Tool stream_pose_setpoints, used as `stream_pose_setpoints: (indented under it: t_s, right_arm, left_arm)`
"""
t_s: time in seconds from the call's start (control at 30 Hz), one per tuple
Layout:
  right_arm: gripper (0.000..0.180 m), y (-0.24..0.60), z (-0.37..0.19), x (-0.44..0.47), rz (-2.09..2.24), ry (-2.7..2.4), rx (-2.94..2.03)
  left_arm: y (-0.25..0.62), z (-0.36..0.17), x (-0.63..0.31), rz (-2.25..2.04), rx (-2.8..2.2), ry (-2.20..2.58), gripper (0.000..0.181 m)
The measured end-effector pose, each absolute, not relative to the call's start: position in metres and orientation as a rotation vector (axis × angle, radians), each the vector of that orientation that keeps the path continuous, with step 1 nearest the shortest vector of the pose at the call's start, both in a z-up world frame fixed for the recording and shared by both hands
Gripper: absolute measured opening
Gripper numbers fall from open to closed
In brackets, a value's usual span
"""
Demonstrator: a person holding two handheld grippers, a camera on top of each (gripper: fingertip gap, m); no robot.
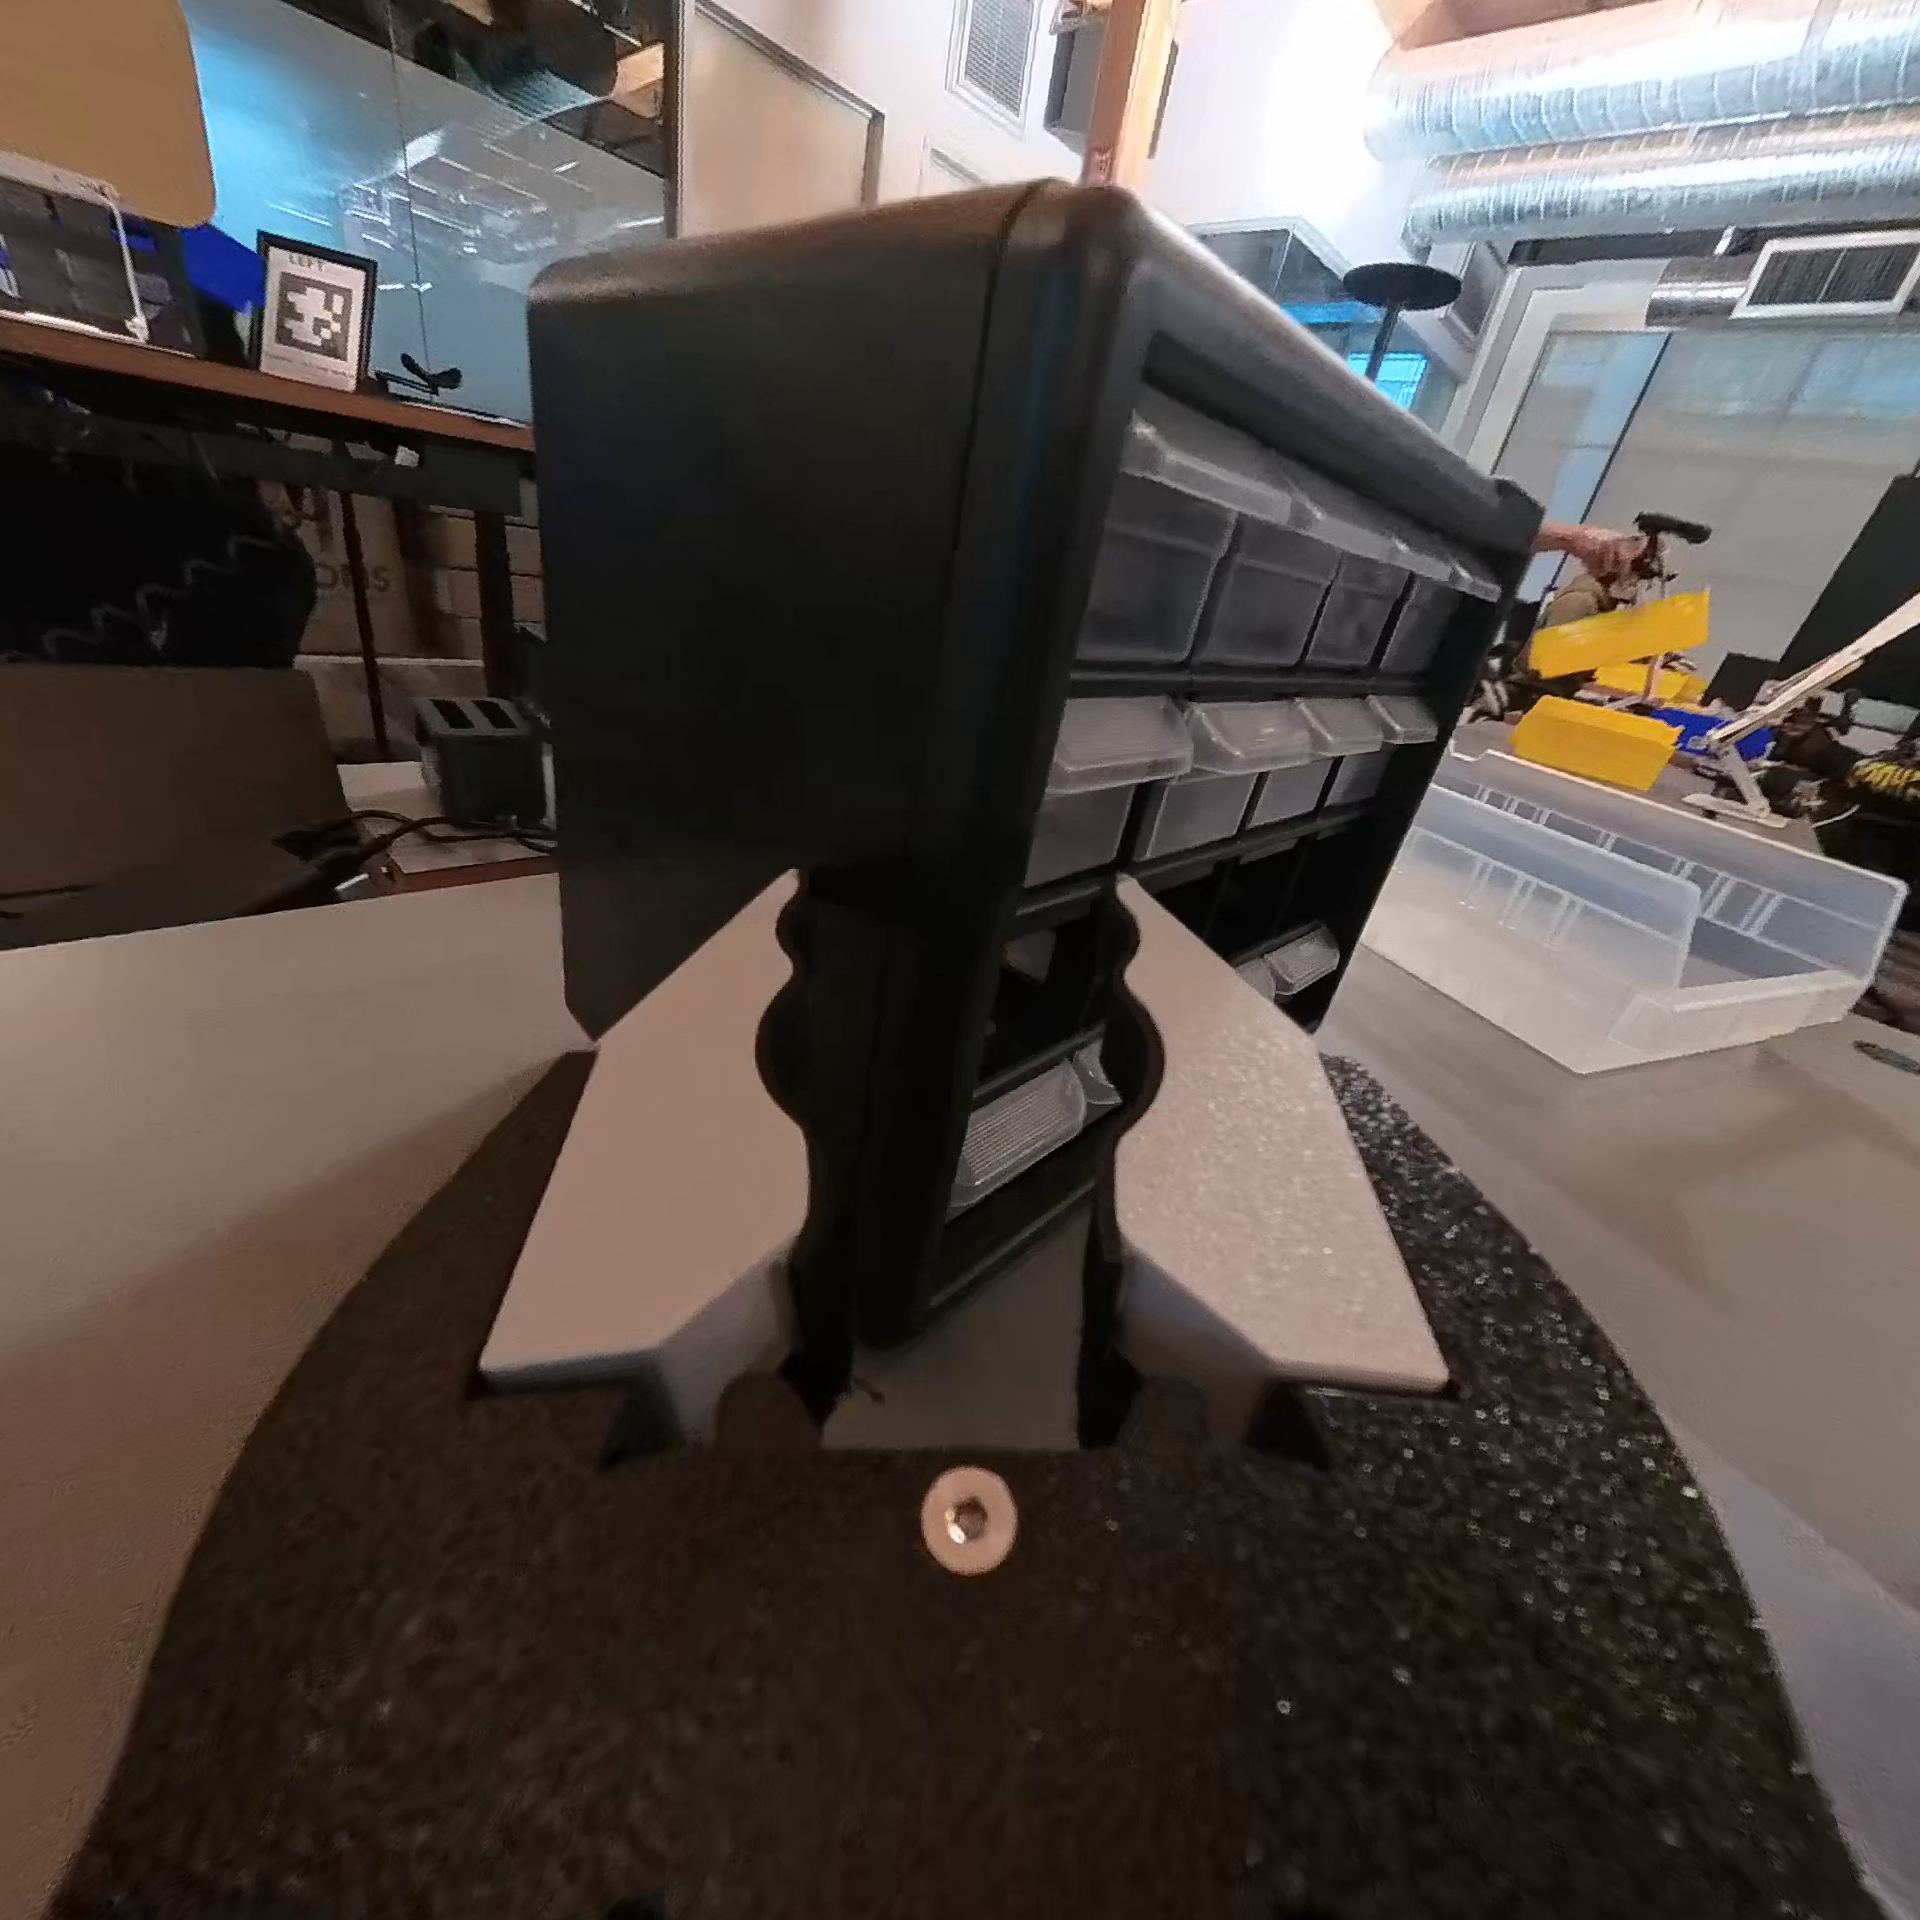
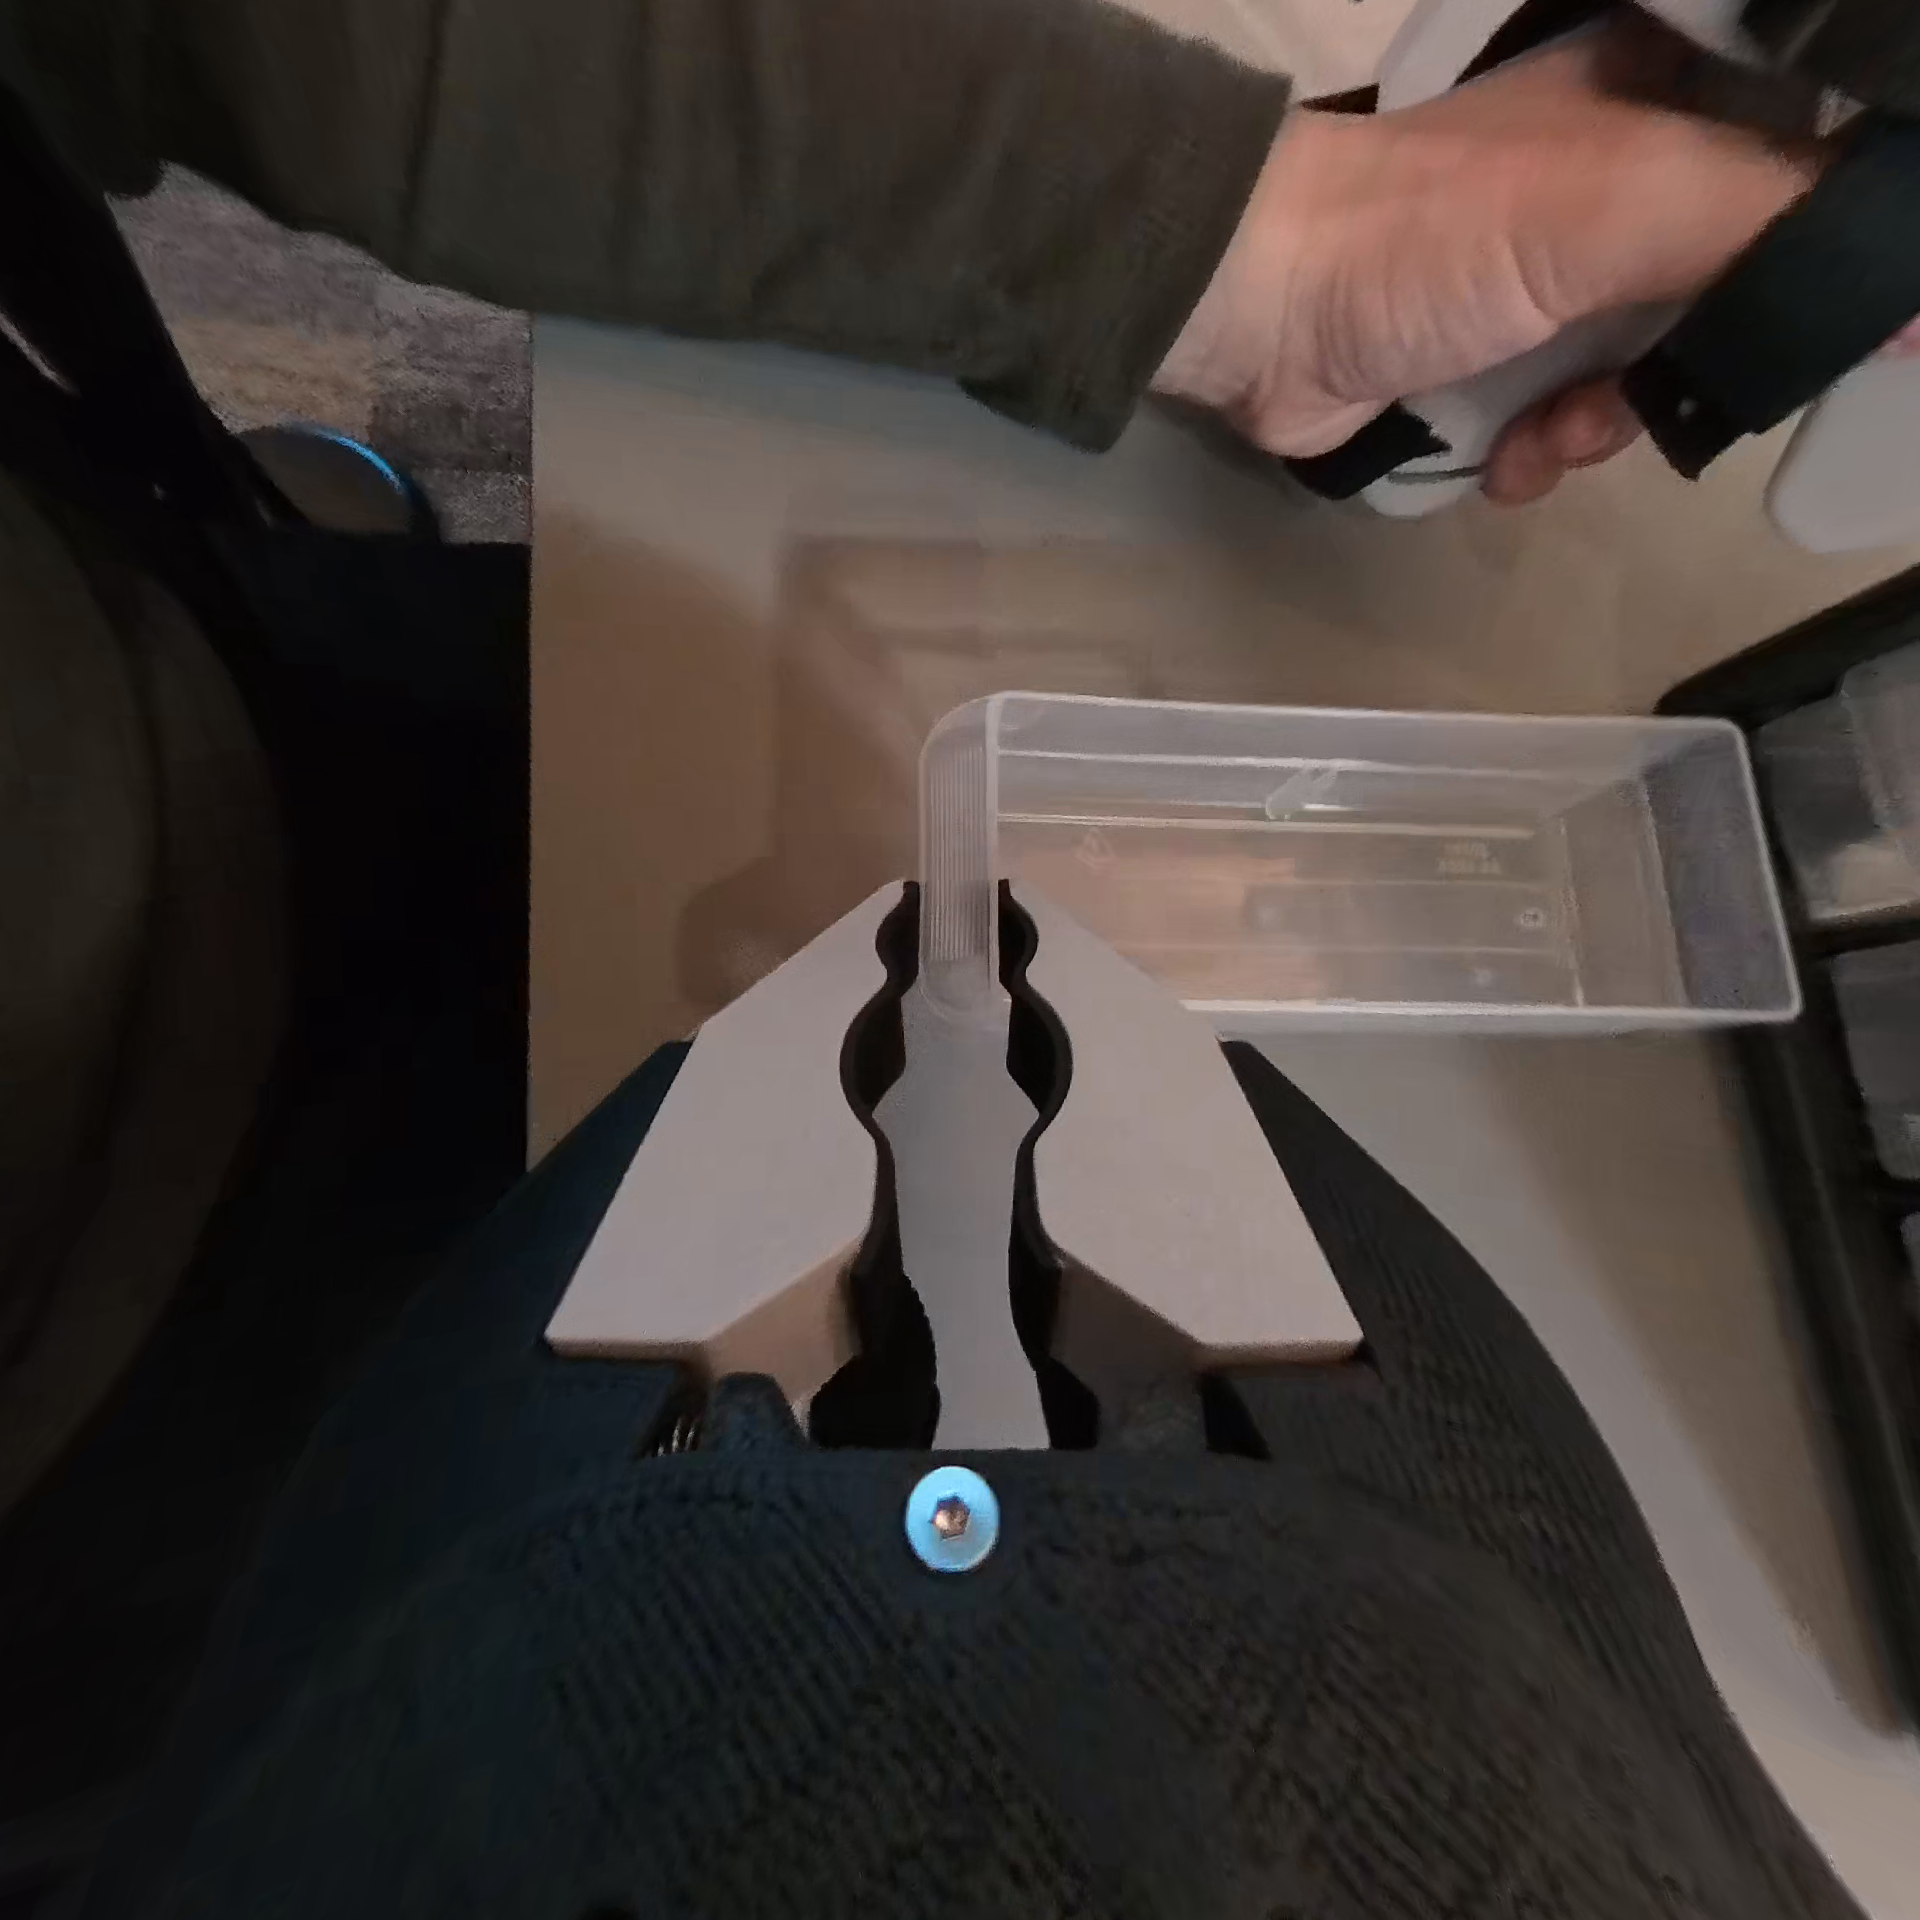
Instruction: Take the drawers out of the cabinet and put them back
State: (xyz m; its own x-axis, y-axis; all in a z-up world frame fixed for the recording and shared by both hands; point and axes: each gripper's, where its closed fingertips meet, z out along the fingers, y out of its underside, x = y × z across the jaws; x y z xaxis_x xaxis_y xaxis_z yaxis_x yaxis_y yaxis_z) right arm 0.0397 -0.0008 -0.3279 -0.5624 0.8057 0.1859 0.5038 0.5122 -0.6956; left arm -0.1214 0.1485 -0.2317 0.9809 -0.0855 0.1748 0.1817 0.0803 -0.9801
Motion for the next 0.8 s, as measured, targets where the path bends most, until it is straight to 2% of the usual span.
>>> stream_pose_setpoints:
  t_s: [0.17,0.33,0.8]
  right_arm:
    - [0.012,0.014,-0.307,0.045,0.799,-2.349,-0.889]
    - [0.013,0.030,-0.283,0.026,0.890,-2.367,-0.810]
    - [0.013,0.052,-0.269,0.000,1.027,-2.424,-0.915]
  left_arm:
    - [0.141,-0.220,-0.124,-0.235,-1.394,-0.077,0.037]
    - [0.136,-0.211,-0.140,-0.158,-1.334,-0.146,0.057]
    - [0.137,-0.210,-0.136,-0.199,-1.330,-0.143,0.051]
